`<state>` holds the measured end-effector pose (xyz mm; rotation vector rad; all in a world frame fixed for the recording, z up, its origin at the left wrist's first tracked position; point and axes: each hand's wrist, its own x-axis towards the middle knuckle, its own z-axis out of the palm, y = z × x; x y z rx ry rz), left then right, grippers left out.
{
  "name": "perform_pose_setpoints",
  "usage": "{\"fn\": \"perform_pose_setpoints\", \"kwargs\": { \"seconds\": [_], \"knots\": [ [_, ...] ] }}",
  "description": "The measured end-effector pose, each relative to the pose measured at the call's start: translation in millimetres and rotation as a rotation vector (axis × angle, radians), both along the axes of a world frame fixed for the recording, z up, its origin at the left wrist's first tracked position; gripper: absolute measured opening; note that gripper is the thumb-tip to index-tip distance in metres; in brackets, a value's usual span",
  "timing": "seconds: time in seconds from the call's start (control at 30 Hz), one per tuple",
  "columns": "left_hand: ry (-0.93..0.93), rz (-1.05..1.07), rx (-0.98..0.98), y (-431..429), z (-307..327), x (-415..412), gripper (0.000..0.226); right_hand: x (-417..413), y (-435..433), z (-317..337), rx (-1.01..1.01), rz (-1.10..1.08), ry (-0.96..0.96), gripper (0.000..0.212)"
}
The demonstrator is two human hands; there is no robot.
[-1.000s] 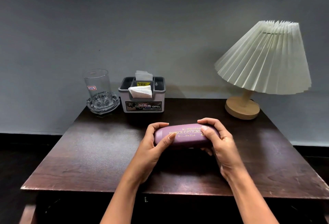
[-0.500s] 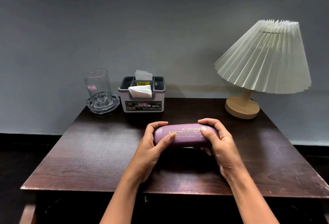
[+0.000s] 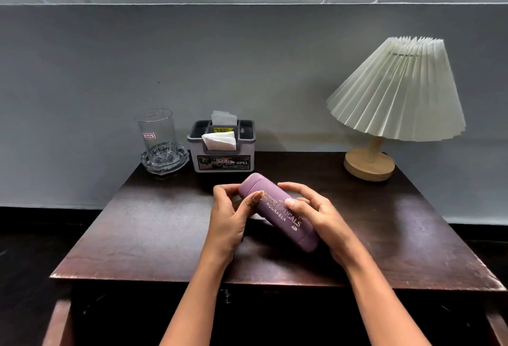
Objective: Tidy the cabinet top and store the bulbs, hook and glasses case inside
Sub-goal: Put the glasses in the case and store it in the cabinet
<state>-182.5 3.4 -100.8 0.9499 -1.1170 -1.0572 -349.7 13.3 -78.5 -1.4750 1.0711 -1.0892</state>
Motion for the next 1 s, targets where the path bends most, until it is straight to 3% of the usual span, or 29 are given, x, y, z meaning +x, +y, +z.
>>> {"fn": "perform_pose_setpoints", "kwargs": {
  "seconds": [0.1,0.23,0.33,0.67,0.87,1.0],
  "knots": [
    [-0.103,-0.021,-0.037,2.0,2.3,-0.6,0.039,1.1,0.9,1.6,-0.005,-0.001,-0.022,0.036],
    [-0.413,-0.046,-0.058,3.8,6.0,-2.2,0.074,2.2,4.6,3.6,-0.004,-0.037,-0.083,0.043],
    [-0.484,-0.050,-0.031,10.3,9.3,-7.1,0.074,2.6,11.5,1.3,-0.026,-0.085,-0.078,0.045],
    [-0.359,0.077,-0.076,101.3,6.8,-39.2,0.030,-7.8,87.3,-7.4,-0.124,-0.190,-0.083,0.033],
    [-0.350,0.067,-0.132,163.8,-18.8,-45.5,0.030,-9.0,146.8,-42.6,-0.162,-0.224,-0.241,0.048],
    [-0.292,0.019,-0.072,192.2,-56.5,-48.4,0.048,-11.5,170.3,-81.0,-0.118,-0.258,-0.309,0.051]
  ]
}}
